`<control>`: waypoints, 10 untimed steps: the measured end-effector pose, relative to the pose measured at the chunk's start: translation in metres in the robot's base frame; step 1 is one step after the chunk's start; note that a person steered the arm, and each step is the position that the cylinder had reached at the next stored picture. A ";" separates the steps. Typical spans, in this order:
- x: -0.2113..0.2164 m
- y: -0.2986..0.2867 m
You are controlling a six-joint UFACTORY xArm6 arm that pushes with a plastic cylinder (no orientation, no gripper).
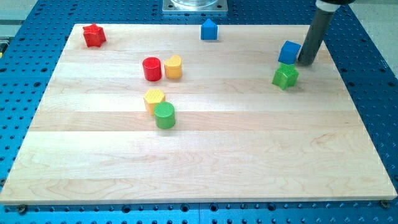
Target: Put the blue cube to the right of the blue triangle
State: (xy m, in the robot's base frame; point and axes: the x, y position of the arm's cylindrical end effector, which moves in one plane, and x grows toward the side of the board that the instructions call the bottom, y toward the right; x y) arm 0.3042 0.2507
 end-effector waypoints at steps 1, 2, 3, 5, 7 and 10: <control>-0.002 0.001; 0.040 -0.001; 0.018 -0.031; 0.001 -0.058; -0.042 -0.093; -0.042 -0.099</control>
State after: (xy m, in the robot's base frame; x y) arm 0.2625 0.1512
